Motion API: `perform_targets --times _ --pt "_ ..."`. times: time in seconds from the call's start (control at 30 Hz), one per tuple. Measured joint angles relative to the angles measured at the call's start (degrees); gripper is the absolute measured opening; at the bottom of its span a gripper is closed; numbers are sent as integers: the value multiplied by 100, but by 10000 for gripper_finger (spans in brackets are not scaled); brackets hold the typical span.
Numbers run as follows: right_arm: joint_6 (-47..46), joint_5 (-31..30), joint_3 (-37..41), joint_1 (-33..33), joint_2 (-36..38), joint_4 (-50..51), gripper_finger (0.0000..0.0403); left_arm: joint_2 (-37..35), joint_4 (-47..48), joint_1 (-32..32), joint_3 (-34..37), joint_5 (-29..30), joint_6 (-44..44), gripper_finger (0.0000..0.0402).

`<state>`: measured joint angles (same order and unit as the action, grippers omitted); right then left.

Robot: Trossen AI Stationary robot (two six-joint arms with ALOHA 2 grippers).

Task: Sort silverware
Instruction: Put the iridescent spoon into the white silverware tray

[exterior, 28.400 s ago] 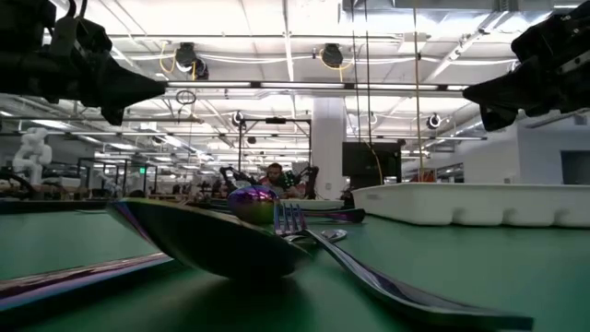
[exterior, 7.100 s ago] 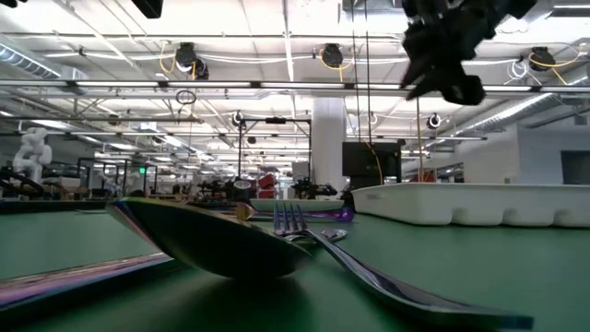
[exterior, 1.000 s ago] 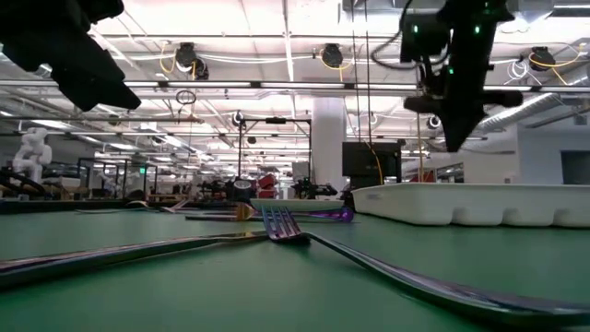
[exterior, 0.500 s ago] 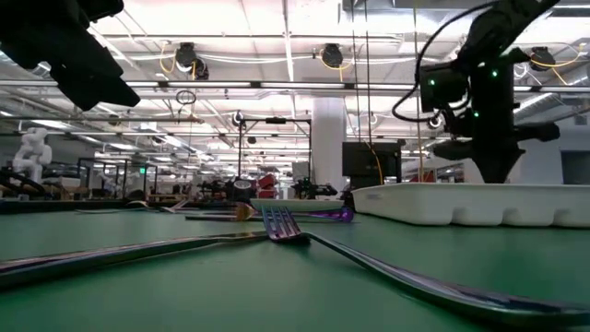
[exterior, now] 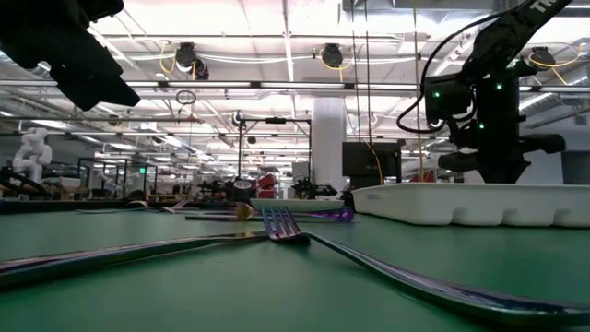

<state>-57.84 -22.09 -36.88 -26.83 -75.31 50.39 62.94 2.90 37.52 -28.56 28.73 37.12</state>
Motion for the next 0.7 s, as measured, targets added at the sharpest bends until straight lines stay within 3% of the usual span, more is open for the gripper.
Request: perform_targets --times 0.23,0.7 --pt "182 -7 4 -2 0 -249 2 0 -84 0 0 0 -2 199" --pt "157 -4 4 2 0 -293 48 0 -90 0 0 0 -7 199"
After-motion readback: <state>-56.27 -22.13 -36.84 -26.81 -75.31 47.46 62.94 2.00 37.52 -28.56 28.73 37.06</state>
